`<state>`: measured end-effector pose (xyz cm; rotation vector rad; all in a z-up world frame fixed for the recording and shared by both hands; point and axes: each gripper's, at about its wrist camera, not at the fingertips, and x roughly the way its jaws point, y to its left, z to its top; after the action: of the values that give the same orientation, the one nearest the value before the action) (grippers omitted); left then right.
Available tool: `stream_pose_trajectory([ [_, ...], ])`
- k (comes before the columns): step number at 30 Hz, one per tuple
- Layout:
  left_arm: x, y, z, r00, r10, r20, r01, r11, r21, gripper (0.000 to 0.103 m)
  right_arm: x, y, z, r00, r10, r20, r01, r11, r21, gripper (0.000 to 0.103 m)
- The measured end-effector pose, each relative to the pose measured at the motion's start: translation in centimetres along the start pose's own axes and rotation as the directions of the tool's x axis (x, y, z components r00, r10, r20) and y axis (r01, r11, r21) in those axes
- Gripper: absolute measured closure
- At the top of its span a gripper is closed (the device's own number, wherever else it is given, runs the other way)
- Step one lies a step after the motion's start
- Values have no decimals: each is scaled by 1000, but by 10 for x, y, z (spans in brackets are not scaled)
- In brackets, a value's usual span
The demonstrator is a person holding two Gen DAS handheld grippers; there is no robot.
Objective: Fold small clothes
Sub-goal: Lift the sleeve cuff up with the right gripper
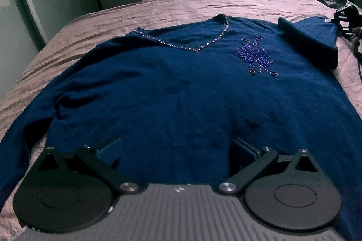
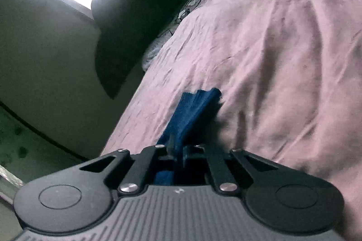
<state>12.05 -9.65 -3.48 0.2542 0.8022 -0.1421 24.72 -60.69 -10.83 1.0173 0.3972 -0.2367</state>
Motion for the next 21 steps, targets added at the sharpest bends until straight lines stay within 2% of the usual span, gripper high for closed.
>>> stream_pose_trajectory([
  [5, -5, 3, -1, 1000, 7, 5, -7, 1000, 3, 0, -24, 17, -3, 997, -40, 66, 47, 993, -105, 99],
  [7, -6, 7, -2, 1000, 11, 6, -11, 1000, -5, 0, -38, 21, 1, 990, -81, 116, 98, 983, -152, 99],
  [14, -15, 16, -6, 1000, 17, 17, -17, 999, -28, 0, -112, 28, 39, 933, -195, 302, 271, 933, -235, 99],
  [17, -16, 18, -8, 1000, 22, 16, -21, 999, -36, 0, -134, 42, 36, 924, -181, 336, 284, 914, -289, 99],
  [19, -19, 20, -10, 999, 29, 22, -28, 999, -37, 0, -147, 63, 28, 921, -158, 357, 294, 883, -366, 99],
  [21, -22, 24, -11, 999, 43, 31, -42, 998, -40, 0, -157, 89, 13, 916, -121, 382, 303, 834, -461, 99],
])
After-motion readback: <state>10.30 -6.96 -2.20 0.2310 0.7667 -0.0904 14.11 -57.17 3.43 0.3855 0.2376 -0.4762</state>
